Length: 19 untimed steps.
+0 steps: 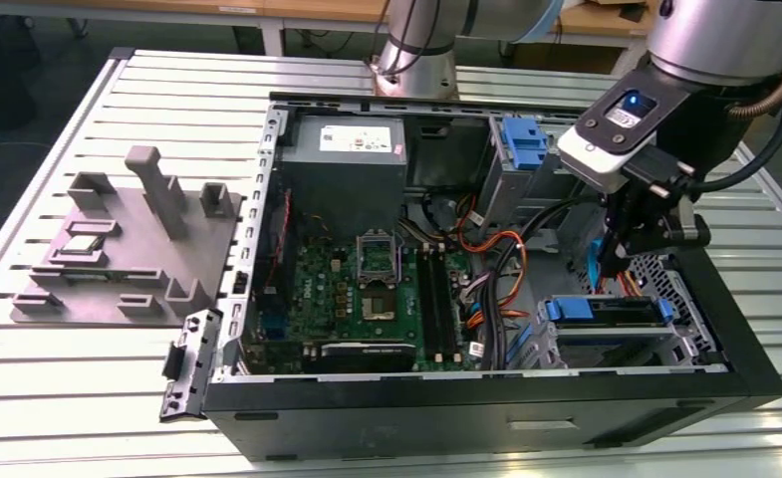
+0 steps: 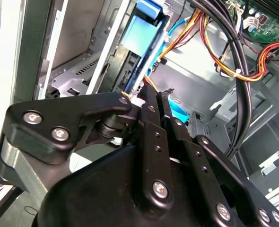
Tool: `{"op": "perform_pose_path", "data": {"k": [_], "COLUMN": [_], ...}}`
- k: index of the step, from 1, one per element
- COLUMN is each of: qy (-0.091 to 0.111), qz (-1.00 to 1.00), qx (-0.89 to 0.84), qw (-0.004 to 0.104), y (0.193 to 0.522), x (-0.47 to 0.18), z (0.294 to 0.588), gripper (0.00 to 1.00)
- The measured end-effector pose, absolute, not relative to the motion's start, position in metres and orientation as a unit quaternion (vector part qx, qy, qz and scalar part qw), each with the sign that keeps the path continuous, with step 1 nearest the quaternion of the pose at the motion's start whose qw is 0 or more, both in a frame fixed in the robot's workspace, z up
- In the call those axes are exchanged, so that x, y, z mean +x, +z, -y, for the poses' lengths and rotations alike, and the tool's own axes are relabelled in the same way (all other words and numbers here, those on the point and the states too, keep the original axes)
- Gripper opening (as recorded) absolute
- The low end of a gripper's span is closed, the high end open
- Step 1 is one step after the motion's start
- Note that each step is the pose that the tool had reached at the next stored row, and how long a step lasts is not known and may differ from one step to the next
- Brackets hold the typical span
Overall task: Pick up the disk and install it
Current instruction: 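Insert the second disk wire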
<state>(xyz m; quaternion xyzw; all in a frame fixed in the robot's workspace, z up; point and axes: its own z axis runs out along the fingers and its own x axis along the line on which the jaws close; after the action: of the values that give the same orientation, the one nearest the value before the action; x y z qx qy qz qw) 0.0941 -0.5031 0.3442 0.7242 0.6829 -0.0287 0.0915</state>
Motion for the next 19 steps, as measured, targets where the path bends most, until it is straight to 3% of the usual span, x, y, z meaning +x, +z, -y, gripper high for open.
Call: {"op": "perform_pose_path", "data": {"k": [6, 19], "qy": [-0.01, 0.003], "qz": [-0.683, -0.684], "qx": [0.724, 0.723], "qw": [0.09, 0.095], "y": [0.342, 0.339], "x": [0.089, 0.083], "z": [0.513, 0.526], "gripper": [0.16, 0.16]}}
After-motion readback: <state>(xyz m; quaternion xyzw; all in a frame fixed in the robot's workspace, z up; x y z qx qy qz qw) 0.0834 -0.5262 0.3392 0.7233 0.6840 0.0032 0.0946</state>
